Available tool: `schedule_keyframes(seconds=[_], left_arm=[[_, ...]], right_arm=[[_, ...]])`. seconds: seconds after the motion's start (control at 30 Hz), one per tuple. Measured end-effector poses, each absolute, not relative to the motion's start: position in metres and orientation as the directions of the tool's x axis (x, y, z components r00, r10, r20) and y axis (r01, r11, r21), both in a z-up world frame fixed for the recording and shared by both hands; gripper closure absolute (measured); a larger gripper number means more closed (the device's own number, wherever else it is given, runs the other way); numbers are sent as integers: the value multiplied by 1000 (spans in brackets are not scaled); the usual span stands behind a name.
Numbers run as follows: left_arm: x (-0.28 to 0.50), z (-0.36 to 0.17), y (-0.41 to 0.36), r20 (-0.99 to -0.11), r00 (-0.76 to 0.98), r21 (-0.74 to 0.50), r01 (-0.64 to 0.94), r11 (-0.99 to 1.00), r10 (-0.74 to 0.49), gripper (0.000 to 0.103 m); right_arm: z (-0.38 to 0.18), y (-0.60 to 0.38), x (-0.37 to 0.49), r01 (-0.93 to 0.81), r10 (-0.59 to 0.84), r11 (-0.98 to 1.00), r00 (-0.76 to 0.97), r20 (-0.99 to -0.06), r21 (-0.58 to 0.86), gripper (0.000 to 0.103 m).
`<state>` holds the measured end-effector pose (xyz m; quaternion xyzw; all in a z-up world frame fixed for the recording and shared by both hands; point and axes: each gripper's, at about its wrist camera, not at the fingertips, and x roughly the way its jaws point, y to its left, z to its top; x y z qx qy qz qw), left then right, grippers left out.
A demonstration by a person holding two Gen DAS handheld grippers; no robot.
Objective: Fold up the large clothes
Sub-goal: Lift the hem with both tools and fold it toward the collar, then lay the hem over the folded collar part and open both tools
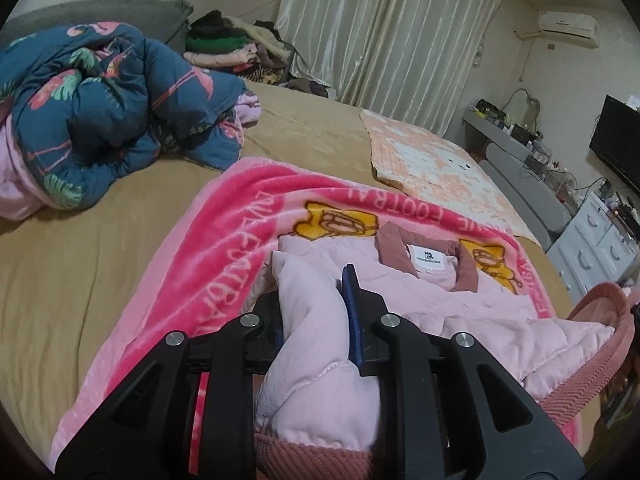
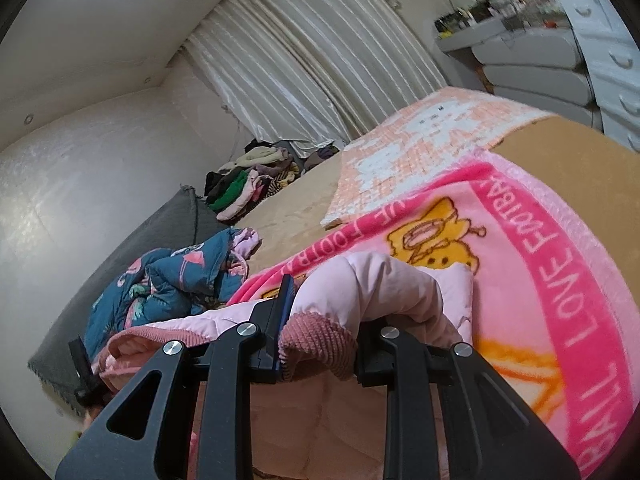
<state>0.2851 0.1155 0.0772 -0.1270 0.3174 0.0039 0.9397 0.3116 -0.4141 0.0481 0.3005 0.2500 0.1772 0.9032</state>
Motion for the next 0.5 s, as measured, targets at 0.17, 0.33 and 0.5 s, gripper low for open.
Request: schedule_keyframes(seconds=[0.17, 0.33, 0.5], left_arm=[[292, 69, 113, -584, 809, -233, -88, 968, -67, 85], [300, 62, 116, -572, 816, -246, -74, 966, -84, 80], [303, 52, 119, -560, 819, -282, -49, 958, -123, 60]], right_arm=[[38, -415, 326, -116, 447, 759, 809, -383, 641, 80], [31, -411, 339, -65, 417, 769, 805, -422, 636, 80], [22, -405, 351, -27, 388, 791, 795, -466, 612, 80]])
